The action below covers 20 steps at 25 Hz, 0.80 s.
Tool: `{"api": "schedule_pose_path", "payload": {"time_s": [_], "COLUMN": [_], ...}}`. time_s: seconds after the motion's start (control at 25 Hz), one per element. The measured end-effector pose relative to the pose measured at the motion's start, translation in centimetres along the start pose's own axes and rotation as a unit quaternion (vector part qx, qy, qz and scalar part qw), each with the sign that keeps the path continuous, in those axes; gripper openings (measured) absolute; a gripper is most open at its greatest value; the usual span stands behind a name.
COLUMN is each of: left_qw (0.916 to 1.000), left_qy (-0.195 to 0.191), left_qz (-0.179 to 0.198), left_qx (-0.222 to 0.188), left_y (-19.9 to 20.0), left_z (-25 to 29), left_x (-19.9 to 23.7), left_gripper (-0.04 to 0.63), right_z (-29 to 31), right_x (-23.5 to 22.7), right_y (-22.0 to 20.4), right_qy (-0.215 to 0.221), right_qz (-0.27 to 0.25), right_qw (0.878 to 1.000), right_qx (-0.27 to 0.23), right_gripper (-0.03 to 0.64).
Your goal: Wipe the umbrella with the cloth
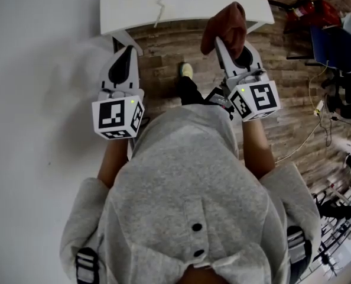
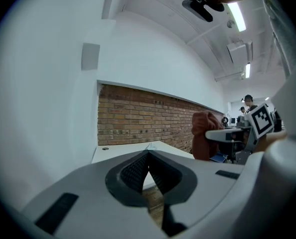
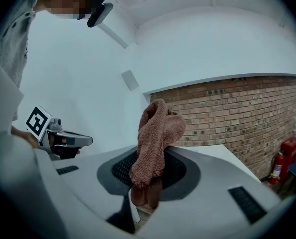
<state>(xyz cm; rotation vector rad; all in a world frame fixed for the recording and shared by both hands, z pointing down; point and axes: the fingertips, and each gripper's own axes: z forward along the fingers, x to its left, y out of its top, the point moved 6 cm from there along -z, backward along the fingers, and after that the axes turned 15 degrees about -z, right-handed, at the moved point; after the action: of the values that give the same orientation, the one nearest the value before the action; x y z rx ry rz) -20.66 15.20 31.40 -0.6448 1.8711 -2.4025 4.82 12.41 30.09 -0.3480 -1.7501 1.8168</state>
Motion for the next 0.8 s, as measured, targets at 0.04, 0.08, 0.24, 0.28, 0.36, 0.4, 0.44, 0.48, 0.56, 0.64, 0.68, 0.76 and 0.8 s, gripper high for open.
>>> {"api": "schedule_pose_path", "payload": {"time_s": [0.04, 0.08, 0.24, 0.28, 0.36, 0.4, 0.44, 0.48, 0.56, 0.64, 0.68, 0.76, 0.8], "left_qw": [1.0, 1.0, 0.9999, 0.9998, 0.9995, 0.9994, 0.9993, 0.9993, 0.9993, 0.9992, 0.9992, 0.9991, 0.9989], "left_qy": [0.0, 0.001, 0.007, 0.01, 0.014, 0.016, 0.017, 0.018, 0.02, 0.023, 0.024, 0.026, 0.027], "left_qz": [0.0, 0.0, -0.006, -0.008, -0.012, -0.013, -0.015, -0.016, -0.015, -0.015, -0.014, -0.011, -0.008], "left_qx": [0.001, 0.003, 0.013, 0.016, 0.024, 0.028, 0.029, 0.03, 0.029, 0.029, 0.03, 0.034, 0.036], "left_y": [0.4, 0.7, 1.3, 1.6, 2.1, 2.2, 2.2, 2.1, 2.4, 2.8, 3.1, 3.5, 3.7], "left_z": [1.3, 2.4, 7.0, 8.3, 11.1, 12.4, 13.4, 14.2, 15.4, 16.7, 17.5, 19.3, 20.1], "left_x": [0.1, 0.1, 0.4, 0.5, 0.5, 0.6, 0.7, 1.0, 1.4, 1.3, 1.0, 0.5, 0.4], "left_gripper": [0.015, 0.015, 0.015, 0.015, 0.015, 0.015, 0.015, 0.015, 0.015, 0.015, 0.015, 0.015, 0.015], "right_z": [0.9, 1.8, 5.2, 6.1, 8.0, 8.9, 9.8, 10.7, 12.1, 13.1, 13.5, 14.4, 14.8], "right_x": [-1.0, -1.9, -5.7, -6.8, -9.0, -10.0, -10.7, -11.2, -12.0, -13.3, -14.2, -16.1, -16.9], "right_y": [-0.1, -0.2, -1.2, -1.4, -1.8, -2.0, -2.3, -2.6, -2.9, -3.2, -3.3, -3.6, -3.7], "right_qy": [0.0, 0.002, 0.024, 0.027, 0.032, 0.033, 0.033, 0.033, 0.034, 0.034, 0.032, 0.027, 0.025], "right_qz": [0.005, 0.013, 0.04, 0.042, 0.04, 0.037, 0.034, 0.03, 0.024, 0.019, 0.019, 0.023, 0.024], "right_qw": [1.0, 1.0, 0.999, 0.998, 0.998, 0.998, 0.998, 0.998, 0.998, 0.998, 0.998, 0.997, 0.997], "right_qx": [0.001, 0.003, 0.022, 0.026, 0.036, 0.041, 0.044, 0.046, 0.05, 0.056, 0.059, 0.062, 0.062], "right_gripper": [0.087, 0.087, 0.087, 0.087, 0.087, 0.087, 0.087, 0.087, 0.087, 0.089, 0.091, 0.1, 0.1]}}
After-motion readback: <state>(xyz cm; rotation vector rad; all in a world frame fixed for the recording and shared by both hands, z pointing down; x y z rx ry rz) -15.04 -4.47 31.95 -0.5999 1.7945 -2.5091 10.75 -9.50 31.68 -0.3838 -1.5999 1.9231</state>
